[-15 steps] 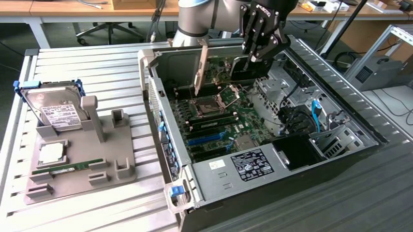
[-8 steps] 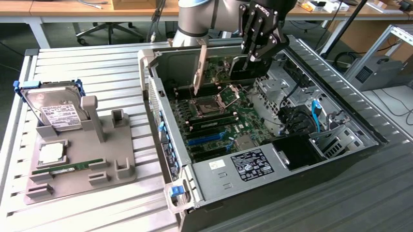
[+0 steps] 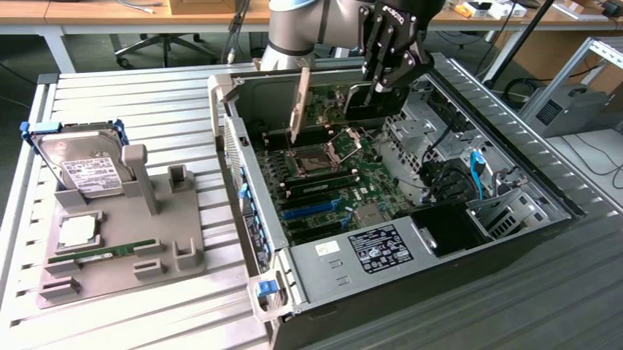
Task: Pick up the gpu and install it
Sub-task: 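Insert the gpu into the slot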
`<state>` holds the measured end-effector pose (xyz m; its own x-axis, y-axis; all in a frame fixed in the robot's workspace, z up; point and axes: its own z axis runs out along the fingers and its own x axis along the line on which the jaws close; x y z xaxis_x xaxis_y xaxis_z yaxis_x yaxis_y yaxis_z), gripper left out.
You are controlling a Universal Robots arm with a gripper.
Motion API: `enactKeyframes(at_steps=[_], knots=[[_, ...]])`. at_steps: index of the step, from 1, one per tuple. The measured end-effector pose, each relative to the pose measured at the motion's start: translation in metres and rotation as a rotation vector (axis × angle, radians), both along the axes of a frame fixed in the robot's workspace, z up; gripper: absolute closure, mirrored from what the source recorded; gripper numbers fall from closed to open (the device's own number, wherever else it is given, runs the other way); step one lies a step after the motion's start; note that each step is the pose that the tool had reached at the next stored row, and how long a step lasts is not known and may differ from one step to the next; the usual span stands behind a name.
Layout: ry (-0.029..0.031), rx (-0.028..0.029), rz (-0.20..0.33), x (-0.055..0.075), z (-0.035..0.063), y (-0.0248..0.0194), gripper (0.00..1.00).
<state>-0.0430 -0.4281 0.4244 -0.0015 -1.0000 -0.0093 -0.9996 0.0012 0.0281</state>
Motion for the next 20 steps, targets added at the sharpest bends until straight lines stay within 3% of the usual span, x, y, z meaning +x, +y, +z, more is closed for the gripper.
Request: enactKeyframes(at_steps=[10,20], knots=[[0.0000,0.0000,0.000,-0.001,-0.0023,0.0000,0.73],[0.0001,-0.0002,0.000,-0.001,-0.0116,0.0000,0.73]])
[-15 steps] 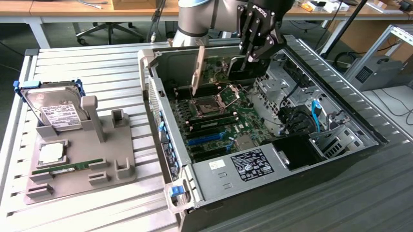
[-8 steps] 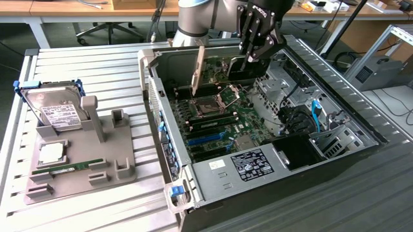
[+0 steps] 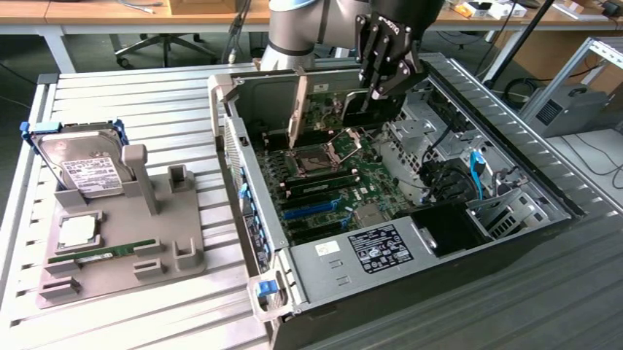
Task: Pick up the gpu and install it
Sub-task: 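Insert the gpu into the slot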
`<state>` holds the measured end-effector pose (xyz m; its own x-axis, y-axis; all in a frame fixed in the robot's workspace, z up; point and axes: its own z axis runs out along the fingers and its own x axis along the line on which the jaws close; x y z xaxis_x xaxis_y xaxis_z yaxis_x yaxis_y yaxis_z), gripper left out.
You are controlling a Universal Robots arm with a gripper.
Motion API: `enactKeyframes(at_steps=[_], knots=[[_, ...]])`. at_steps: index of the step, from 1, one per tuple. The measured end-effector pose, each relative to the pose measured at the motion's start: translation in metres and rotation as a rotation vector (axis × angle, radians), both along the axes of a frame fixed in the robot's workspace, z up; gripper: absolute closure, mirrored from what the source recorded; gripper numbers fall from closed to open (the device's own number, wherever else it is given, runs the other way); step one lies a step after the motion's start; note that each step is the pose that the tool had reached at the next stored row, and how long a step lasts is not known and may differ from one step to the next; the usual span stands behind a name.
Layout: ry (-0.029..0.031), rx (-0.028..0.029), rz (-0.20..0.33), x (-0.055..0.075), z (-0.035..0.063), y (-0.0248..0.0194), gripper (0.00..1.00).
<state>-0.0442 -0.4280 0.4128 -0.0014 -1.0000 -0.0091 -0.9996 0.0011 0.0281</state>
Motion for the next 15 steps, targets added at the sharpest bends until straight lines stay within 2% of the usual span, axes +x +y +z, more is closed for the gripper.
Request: enactKeyframes(at_steps=[10,15], knots=[[0.0000,0.0000,0.000,0.000,-0.0125,0.0000,0.73],[0.0000,0.0000,0.000,0.000,-0.0133,0.0000,0.73]])
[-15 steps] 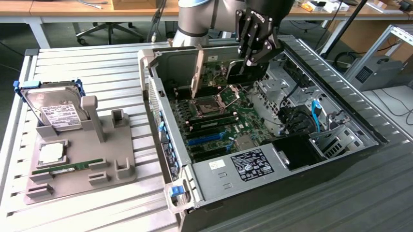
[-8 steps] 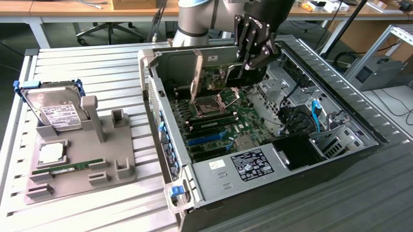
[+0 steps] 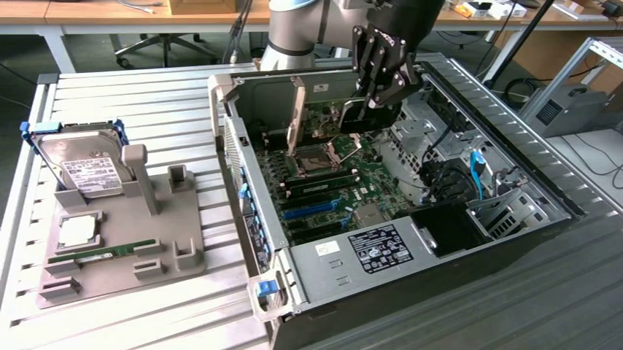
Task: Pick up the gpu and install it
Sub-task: 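Insert the gpu into the slot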
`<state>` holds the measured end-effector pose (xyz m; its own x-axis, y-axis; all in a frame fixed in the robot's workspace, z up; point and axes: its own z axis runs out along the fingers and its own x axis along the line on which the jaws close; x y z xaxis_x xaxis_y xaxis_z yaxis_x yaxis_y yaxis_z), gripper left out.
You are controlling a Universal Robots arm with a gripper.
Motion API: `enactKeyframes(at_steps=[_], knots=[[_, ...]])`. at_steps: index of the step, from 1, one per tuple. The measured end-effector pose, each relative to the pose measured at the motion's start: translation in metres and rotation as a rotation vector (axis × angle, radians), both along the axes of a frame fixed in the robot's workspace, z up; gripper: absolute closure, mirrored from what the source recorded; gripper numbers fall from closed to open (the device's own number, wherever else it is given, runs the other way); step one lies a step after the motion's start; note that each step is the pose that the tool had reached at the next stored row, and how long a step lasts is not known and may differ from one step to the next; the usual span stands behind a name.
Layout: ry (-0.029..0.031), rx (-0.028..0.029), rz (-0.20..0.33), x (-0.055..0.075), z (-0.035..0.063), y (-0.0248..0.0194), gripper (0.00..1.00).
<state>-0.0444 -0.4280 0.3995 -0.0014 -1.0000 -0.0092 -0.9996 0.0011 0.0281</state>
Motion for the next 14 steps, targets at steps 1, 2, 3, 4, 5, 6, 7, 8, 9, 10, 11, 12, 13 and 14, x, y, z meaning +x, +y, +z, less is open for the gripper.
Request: enactKeyframes(at_steps=[1,2,3,4,5,6,7,8,9,10,11,12,13,14], knots=[[-0.0001,0.0004,0.000,-0.0001,-0.0002,-0.0005,0.73],[-0.0001,0.0002,0.000,-0.0001,-0.0001,-0.0011,0.73],[0.0000,0.0001,0.000,0.0000,0.0000,-0.0018,0.73],[-0.0001,0.0002,0.000,0.0000,-0.0001,-0.0029,0.73],[0.0000,0.0001,0.000,0.0000,-0.0001,-0.0037,0.73],[-0.0001,0.0001,0.000,0.0000,-0.0001,-0.0047,0.73],[-0.0001,0.0001,0.000,0.0000,0.0000,-0.0055,0.73],[0.0000,0.0001,0.000,0.0000,0.0000,-0.0065,0.73],[0.0000,0.0001,0.000,0.0000,-0.0001,-0.0072,0.73],[0.0000,0.0001,0.000,-0.0001,-0.0002,-0.0076,0.73],[-0.0001,0.0004,0.000,-0.0001,-0.0008,-0.0077,0.73],[-0.0001,0.0002,0.000,0.0000,-0.0019,-0.0079,0.73],[-0.0001,0.0002,0.000,0.0000,-0.0039,-0.0080,0.73],[0.0000,0.0001,0.000,0.0000,-0.0065,-0.0080,0.73]])
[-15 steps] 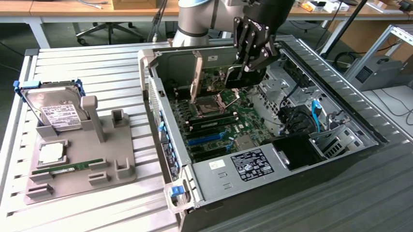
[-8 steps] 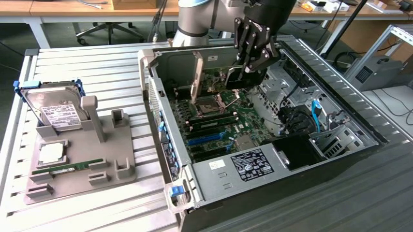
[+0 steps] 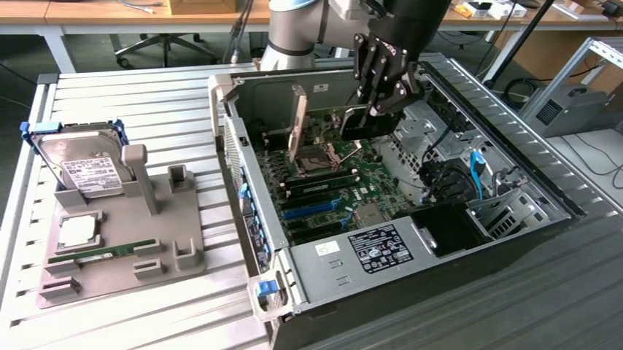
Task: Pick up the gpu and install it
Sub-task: 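Insert the gpu into the slot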
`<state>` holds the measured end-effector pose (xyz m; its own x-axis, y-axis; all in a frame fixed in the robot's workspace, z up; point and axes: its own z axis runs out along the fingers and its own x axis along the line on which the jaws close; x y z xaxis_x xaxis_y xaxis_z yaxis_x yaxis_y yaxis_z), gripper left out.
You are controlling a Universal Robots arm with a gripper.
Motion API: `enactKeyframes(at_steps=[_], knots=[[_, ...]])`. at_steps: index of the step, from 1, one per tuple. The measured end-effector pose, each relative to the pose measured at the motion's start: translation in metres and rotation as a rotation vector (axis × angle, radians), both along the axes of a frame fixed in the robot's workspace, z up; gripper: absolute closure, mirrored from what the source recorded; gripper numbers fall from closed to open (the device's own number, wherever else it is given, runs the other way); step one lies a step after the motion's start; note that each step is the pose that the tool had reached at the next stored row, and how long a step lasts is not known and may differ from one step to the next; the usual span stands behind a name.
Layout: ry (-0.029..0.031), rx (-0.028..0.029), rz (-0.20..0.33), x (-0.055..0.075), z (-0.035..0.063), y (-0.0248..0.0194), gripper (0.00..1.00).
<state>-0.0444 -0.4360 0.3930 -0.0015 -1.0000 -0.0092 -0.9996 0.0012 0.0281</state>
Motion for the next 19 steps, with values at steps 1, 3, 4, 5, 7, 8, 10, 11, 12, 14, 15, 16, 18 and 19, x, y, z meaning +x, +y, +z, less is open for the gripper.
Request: enactKeyframes(at_steps=[1,3,4,5,7,8,10,11,12,14,15,16,18,19], knots=[[0.0000,0.0000,0.000,0.000,-0.0022,0.0000,0.73],[0.0000,0.0001,0.000,0.000,-0.0057,0.0000,0.73],[0.0000,0.0001,0.000,0.000,-0.0073,0.0000,0.73],[0.0000,0.0001,0.000,0.000,-0.0090,0.0000,0.73],[0.0000,0.0001,0.000,0.000,-0.0122,0.0000,0.73],[0.0000,0.0000,0.000,0.000,-0.0138,-0.0001,0.73],[0.0000,0.0000,0.000,0.000,-0.0167,-0.0001,0.73],[0.0000,0.0000,0.000,0.000,-0.0191,-0.0001,0.73],[0.0000,0.0001,0.000,0.000,-0.0215,-0.0001,0.73],[0.0000,0.0001,0.000,0.000,-0.0276,-0.0001,0.73],[0.0000,0.0001,0.000,0.000,-0.0302,-0.0001,0.73],[0.0000,0.0000,0.000,0.000,-0.0333,-0.0001,0.73],[0.0000,0.0002,0.000,0.000,-0.0393,-0.0001,0.73],[0.0000,0.0001,0.000,0.000,-0.0413,-0.0001,0.73]])
